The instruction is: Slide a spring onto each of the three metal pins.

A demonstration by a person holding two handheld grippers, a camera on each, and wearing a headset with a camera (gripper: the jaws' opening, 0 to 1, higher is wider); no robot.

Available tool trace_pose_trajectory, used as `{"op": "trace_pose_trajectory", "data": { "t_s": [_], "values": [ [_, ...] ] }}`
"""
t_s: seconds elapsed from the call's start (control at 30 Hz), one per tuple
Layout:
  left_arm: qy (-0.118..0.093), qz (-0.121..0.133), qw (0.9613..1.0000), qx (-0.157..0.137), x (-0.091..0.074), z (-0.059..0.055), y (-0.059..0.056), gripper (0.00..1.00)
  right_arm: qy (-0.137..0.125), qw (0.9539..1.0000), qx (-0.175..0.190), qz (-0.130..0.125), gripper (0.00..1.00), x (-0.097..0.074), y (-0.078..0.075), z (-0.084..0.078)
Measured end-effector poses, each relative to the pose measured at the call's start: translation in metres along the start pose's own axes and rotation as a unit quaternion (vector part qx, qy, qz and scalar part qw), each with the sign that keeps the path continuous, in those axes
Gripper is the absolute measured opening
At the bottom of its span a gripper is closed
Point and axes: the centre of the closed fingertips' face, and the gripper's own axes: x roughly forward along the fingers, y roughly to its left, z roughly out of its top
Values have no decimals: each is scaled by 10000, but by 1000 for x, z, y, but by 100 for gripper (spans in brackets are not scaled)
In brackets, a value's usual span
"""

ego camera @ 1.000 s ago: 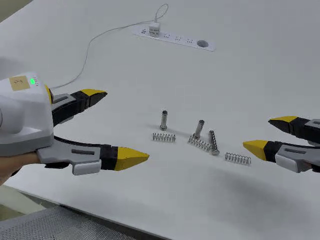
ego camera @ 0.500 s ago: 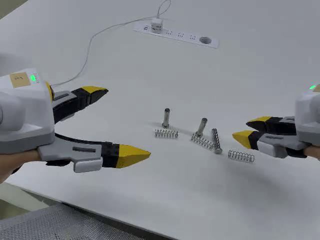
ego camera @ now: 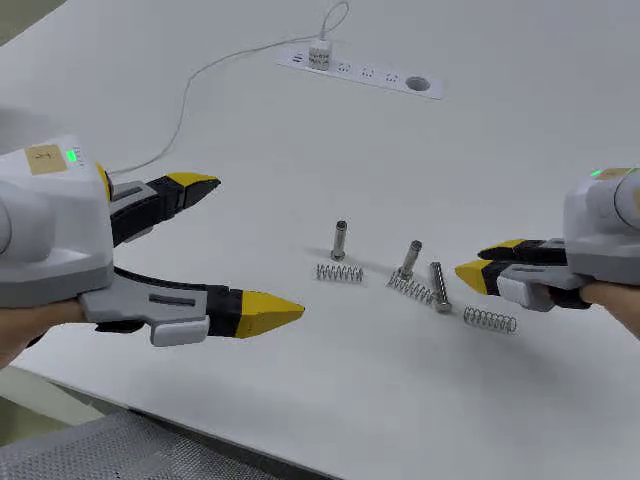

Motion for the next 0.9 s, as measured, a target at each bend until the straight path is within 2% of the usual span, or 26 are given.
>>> {"op": "trace_pose_trajectory", "data": {
  "t_s": [0.4, 0.67, 0.73, 0.9],
  "values": [
    [29, -50, 10000, -40, 1, -3, 1, 100, 455, 9980, 429, 43, 18, 29, 5, -5],
    [29, -14, 9999, -104, -1, -4, 4, 100, 613, 9957, 689, -60, 16, 35, 3, -7],
    [27, -7, 9999, -103, -2, -4, 4, 100, 692, 9938, 867, -50, 15, 37, 4, -10],
    [59, 9, 9999, -131, -3, -6, 5, 100, 828, 9922, 931, -86, 14, 42, 3, -13]
  ]
}}
